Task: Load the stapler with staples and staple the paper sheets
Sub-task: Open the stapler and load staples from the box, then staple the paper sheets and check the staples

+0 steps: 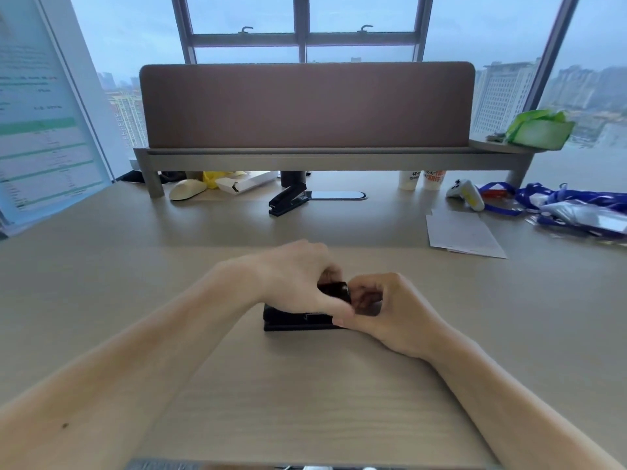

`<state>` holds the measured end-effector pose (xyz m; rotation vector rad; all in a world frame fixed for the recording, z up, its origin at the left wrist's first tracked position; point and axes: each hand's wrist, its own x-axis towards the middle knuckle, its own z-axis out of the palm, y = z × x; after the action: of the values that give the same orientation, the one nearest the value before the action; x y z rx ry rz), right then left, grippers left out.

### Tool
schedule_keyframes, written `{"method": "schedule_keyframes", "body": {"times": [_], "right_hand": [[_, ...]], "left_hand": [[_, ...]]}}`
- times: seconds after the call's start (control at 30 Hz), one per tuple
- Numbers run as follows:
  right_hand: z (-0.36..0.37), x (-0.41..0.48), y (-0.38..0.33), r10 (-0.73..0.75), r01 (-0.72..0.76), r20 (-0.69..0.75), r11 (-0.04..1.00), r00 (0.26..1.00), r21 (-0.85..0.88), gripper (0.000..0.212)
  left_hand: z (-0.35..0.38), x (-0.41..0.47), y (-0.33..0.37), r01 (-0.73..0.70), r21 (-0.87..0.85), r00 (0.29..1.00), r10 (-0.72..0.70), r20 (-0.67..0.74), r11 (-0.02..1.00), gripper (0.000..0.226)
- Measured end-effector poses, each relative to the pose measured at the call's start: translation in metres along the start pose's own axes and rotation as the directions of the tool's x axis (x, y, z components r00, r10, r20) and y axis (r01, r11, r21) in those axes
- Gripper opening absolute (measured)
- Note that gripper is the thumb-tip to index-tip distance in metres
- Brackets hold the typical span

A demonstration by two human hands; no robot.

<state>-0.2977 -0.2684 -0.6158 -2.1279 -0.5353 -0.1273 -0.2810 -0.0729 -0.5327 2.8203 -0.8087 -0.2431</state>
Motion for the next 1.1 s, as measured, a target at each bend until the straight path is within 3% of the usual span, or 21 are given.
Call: {"method": "schedule_keyframes", "body": {"times": [0.07,0.13,0.27,0.4,0.57,0.67,0.77,0.9,1.0,1.1], "right_hand": [[0.0,-0.001,-0.003,0.005,-0.005,-0.03,1.0,1.0,0.007,0.032],[0.0,-0.002,-0.004,0.025,-0.023,-0.033,0.999,0.999,0.046,0.043],[0.001,-0.001,-0.002,0.036,-0.035,-0.033,0.999,0.999,0.04,0.051],[0.001,-0.001,-0.002,0.044,-0.042,-0.034,0.998,0.998,0.051,0.053],[0.002,-0.001,0.0,0.035,-0.033,-0.038,0.998,0.999,0.058,0.076],[0.001,-0.001,-0.001,0.03,-0.028,-0.04,0.998,0.999,0.059,0.079],[-0.002,-0.003,-0.003,0.038,-0.036,-0.051,0.999,0.998,0.037,0.08],[-0.008,-0.009,0.001,0.08,-0.076,-0.141,0.997,0.987,0.034,0.092],[-0.025,-0.024,0.013,0.122,-0.131,-0.177,0.99,0.977,-0.045,0.078],[-0.058,-0.036,0.036,0.183,-0.223,-0.25,0.964,0.951,-0.142,0.051]], "left_hand": [[0.012,-0.001,-0.001,0.117,-0.305,0.991,-0.129,-0.019,0.945,0.057],[0.028,0.004,0.001,0.228,-0.45,0.965,-0.263,-0.016,0.863,0.064],[0.045,0.019,0.005,0.302,-0.305,0.93,-0.35,-0.113,0.903,0.06],[0.055,0.025,0.002,0.305,-0.179,0.928,-0.334,-0.167,0.935,0.054],[0.056,0.025,0.002,0.313,-0.197,0.917,-0.349,-0.193,0.929,0.058],[0.052,0.022,0.003,0.295,-0.168,0.931,-0.323,-0.17,0.941,0.063],[0.031,0.018,0.014,0.286,-0.181,0.936,-0.314,-0.157,0.941,0.054],[-0.014,0.04,0.051,0.17,-0.298,0.932,-0.252,-0.262,0.939,0.045],[-0.024,0.074,0.084,0.12,-0.198,0.96,-0.165,-0.227,0.973,0.036],[-0.003,0.11,0.09,0.138,-0.034,0.984,-0.141,-0.11,0.99,0.044]]}}
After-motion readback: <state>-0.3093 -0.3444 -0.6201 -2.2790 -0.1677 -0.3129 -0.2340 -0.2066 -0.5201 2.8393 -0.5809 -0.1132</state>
